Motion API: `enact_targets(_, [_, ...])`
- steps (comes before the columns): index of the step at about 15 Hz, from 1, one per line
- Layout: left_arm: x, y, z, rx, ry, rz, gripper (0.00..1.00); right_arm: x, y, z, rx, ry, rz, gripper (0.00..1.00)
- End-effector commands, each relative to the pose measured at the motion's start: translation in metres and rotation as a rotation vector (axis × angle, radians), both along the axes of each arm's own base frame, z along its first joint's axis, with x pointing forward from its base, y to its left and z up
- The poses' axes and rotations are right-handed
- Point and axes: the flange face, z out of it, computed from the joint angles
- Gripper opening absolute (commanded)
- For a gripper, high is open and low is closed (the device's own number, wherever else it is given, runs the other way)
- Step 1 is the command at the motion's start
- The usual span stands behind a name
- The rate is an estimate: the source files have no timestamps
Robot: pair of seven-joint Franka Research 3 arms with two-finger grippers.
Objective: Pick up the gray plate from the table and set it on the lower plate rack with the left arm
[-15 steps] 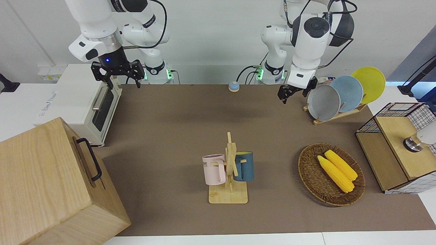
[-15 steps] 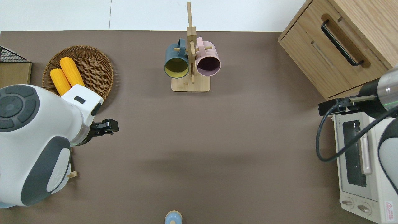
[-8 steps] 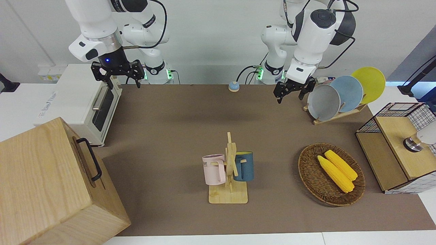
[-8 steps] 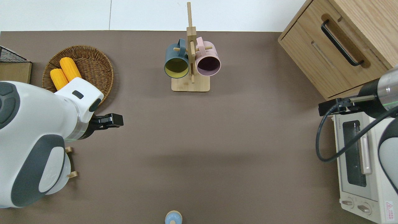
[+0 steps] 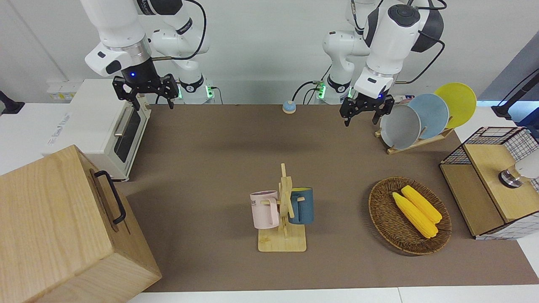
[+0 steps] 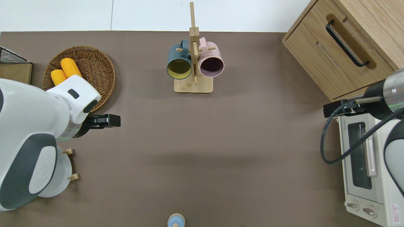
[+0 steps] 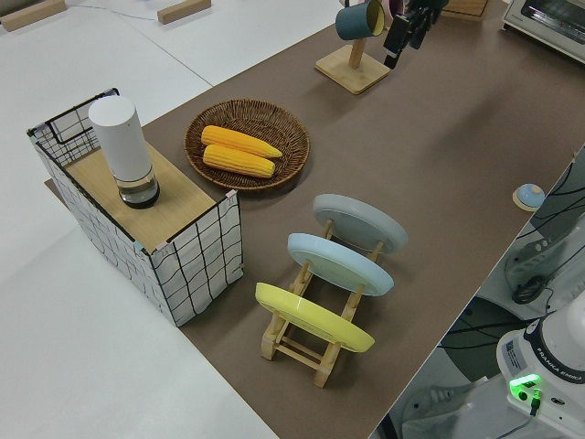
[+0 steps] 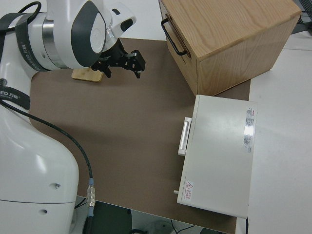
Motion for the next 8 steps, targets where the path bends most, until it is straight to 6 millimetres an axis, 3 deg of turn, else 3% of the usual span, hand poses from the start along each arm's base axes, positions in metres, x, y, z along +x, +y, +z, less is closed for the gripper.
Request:
enact_targets(1, [0.0062, 0.0169, -0.0002, -0.011, 0.020, -0.053, 1.00, 0.0014, -0.0019, 0.0027, -0.002, 0.005, -0.015, 0.983])
enact_targets(8, [0.0040, 0.0082, 0.0005, -0.006, 0.020, -0.055, 1.00, 0.0014, -0.0019, 0.0027, -0.002, 0.005, -0.015, 0.983])
